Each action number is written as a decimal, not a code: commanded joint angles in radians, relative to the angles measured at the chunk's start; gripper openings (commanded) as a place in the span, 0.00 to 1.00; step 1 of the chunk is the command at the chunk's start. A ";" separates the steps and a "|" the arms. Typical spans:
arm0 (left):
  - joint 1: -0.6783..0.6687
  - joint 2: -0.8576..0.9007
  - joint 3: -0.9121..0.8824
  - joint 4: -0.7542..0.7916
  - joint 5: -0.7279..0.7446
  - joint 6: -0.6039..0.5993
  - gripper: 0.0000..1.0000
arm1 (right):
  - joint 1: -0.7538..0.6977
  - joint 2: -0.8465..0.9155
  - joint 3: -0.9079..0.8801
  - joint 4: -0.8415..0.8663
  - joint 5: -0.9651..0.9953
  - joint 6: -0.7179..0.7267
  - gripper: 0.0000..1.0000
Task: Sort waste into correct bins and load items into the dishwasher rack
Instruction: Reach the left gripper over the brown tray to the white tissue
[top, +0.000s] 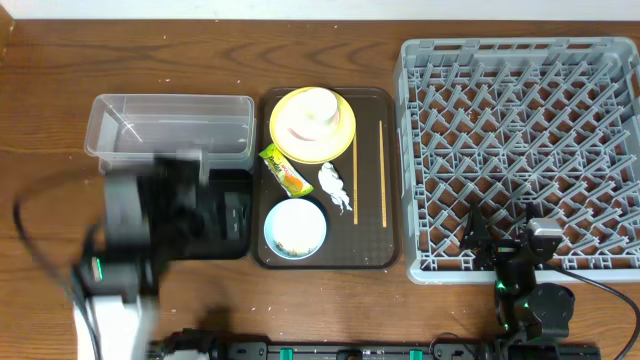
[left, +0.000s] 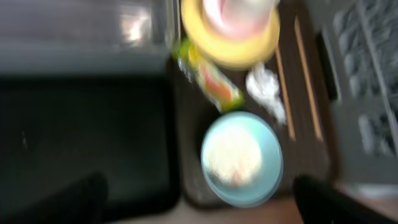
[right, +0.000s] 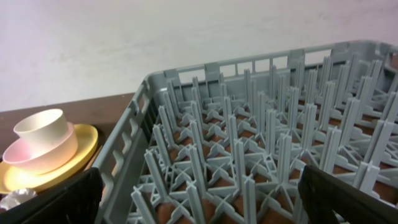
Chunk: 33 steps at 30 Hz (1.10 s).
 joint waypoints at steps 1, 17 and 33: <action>-0.003 0.236 0.247 -0.138 0.036 -0.002 0.98 | -0.008 -0.004 -0.003 0.000 -0.004 -0.005 0.99; -0.177 0.524 0.417 -0.206 -0.124 -0.268 0.27 | -0.008 -0.004 -0.003 0.000 -0.004 -0.005 0.99; -0.474 0.535 0.318 0.111 -0.190 -0.420 0.34 | -0.008 -0.004 -0.003 0.000 -0.004 -0.005 0.99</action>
